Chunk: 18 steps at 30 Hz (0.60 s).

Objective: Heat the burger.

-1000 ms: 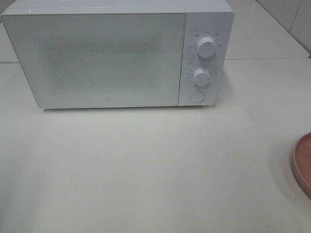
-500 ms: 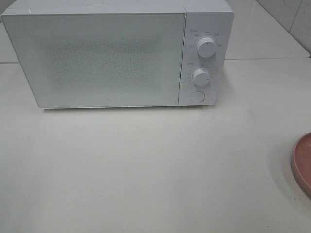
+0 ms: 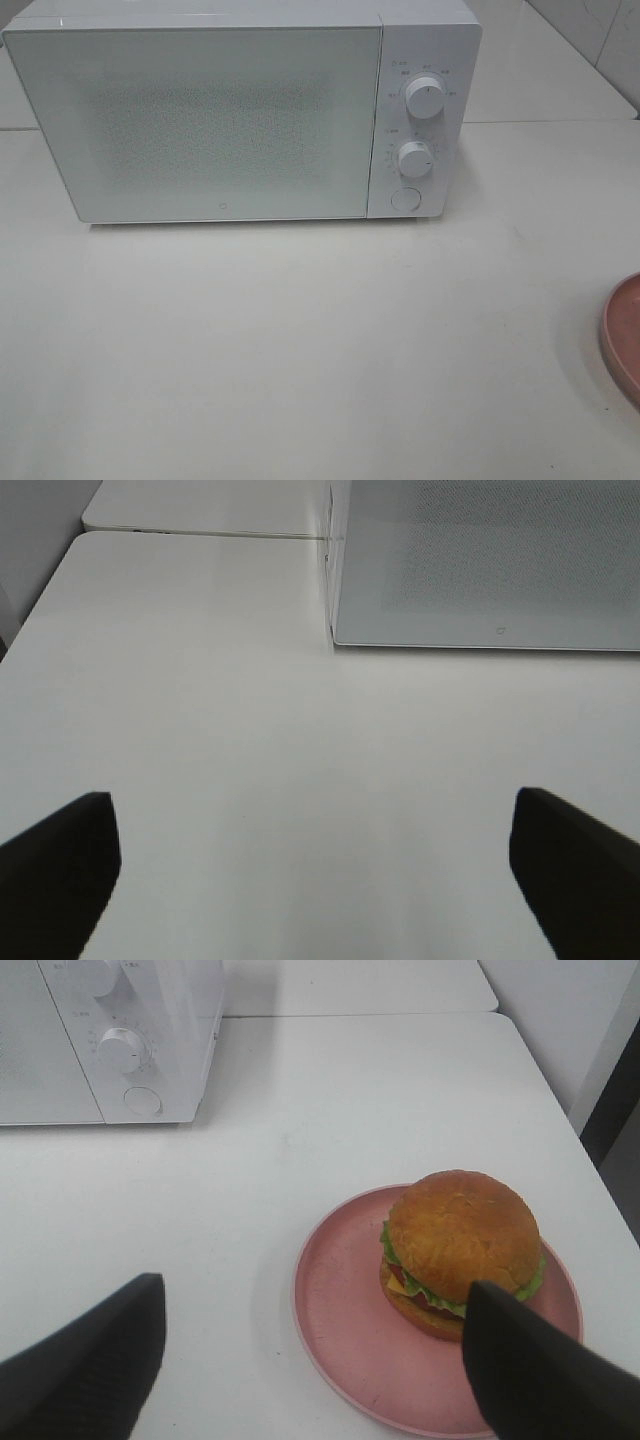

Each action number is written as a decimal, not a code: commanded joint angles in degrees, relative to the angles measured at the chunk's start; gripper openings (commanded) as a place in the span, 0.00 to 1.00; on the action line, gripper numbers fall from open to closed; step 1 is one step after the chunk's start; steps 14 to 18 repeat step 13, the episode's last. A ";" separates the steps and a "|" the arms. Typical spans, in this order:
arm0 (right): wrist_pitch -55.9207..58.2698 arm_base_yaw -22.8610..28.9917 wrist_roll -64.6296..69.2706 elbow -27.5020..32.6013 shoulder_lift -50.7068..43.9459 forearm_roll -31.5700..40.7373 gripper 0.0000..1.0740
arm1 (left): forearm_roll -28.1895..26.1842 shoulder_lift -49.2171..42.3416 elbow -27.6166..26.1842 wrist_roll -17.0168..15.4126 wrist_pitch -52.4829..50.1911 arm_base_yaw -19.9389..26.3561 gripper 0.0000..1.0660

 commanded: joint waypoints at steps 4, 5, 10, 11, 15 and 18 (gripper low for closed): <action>-0.34 -0.29 -0.17 -0.06 -1.32 0.00 0.71 | -0.17 -1.49 0.17 0.11 -0.52 0.06 0.92; -0.34 -0.29 -0.17 -0.06 -1.32 0.00 0.71 | -0.17 -1.49 0.17 0.11 -0.52 0.06 0.92; -0.34 -0.29 -0.17 -0.06 -1.32 0.00 0.71 | -0.17 -1.49 0.17 0.11 -0.52 0.06 0.92; -0.34 -0.29 -0.17 -0.06 -1.32 0.00 0.71 | -0.17 -1.43 0.17 0.11 -0.52 0.06 0.92; -0.34 -0.29 -0.17 -0.06 -1.32 0.00 0.71 | -0.17 -1.43 0.17 0.11 -0.52 0.06 0.92; -0.34 -0.29 -0.17 -0.06 -1.32 0.00 0.71 | -0.17 -1.43 0.17 0.11 -0.52 0.06 0.92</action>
